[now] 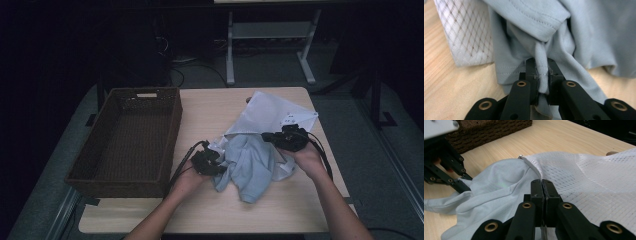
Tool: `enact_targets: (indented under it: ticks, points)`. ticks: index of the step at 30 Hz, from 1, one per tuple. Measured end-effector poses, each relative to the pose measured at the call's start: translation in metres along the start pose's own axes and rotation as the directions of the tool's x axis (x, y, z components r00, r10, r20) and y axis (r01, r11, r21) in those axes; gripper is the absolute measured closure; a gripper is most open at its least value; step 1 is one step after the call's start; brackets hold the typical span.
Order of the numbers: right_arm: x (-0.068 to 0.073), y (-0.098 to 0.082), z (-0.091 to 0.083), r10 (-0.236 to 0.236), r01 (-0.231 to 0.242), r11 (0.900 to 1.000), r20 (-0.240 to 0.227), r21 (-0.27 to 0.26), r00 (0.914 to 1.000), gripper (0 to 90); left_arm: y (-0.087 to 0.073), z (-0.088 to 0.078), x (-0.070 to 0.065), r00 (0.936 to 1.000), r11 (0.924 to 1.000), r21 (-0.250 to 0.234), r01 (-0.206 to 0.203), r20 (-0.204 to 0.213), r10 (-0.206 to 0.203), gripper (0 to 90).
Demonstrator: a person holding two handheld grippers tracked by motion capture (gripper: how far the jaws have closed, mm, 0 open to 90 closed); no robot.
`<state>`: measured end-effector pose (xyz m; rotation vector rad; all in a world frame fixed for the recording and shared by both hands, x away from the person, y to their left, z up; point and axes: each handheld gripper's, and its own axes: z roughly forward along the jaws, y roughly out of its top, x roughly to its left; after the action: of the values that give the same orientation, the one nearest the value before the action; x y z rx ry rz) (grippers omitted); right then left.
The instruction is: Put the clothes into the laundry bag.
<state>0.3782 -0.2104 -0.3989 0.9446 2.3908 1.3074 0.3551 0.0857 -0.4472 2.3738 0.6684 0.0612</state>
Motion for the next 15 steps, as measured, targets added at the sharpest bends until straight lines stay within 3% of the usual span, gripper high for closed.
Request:
enact_targets:
  ticks: [8,15]
  points:
    - [0.002,0.000,0.001,-0.001,0.001,1.000,-0.009,0.002,1.0000,87.4,0.016,-0.012,-0.008,0.9996,0.9956,-0.092,-0.018,0.022,0.020,83.6]
    - [0.006,0.002,0.003,-0.008,0.008,1.000,-0.027,0.001,0.9996,87.4,0.043,-0.002,-0.015,0.9982,0.9908,-0.126,-0.049,0.028,0.053,83.5]
